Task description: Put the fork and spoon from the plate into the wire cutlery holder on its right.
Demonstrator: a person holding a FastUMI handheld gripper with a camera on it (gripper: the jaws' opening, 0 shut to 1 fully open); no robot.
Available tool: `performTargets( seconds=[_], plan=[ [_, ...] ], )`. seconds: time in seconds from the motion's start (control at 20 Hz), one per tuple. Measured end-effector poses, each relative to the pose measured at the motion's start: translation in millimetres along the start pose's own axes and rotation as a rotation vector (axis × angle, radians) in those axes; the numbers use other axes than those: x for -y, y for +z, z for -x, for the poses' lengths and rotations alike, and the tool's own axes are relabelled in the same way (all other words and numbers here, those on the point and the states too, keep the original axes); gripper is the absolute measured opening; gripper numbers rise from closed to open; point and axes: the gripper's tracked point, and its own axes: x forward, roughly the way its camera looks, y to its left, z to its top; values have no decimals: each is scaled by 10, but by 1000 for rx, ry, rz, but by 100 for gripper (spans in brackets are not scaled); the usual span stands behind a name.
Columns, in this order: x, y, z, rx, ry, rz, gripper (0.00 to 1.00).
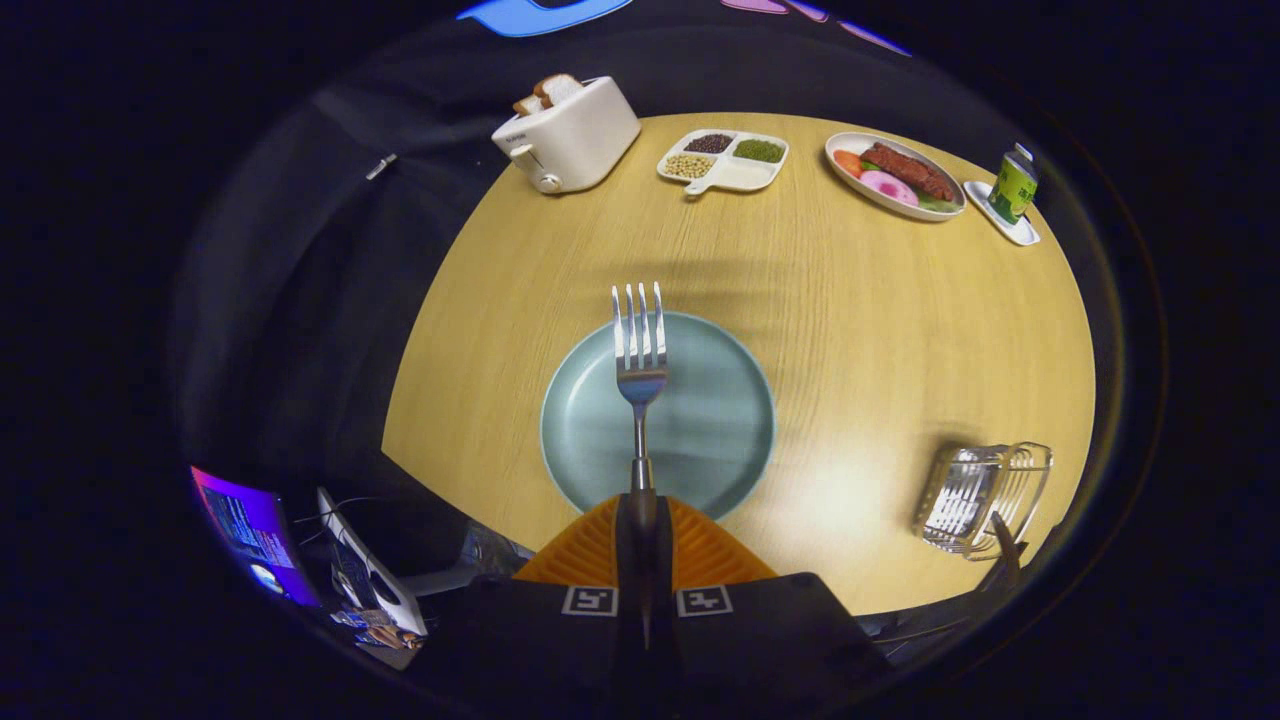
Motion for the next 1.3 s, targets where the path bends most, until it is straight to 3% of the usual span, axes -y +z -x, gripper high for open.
performTargets(
  seconds=[0.25, 0.45, 0.7, 0.85, 1.15, 1.3],
  plan=[
    [575, -84, 899, -40, -37, -21, 6],
    [1066, -325, 1295, -168, -73, -49, 7],
    [1567, -616, 1357, -339, -94, -56, 6],
    [1942, -859, 1358, -482, -132, 17, 6],
    [2361, -882, 1125, -672, -155, 20, 7],
    [2368, -911, 1092, -781, -126, -8, 6]
  ],
)
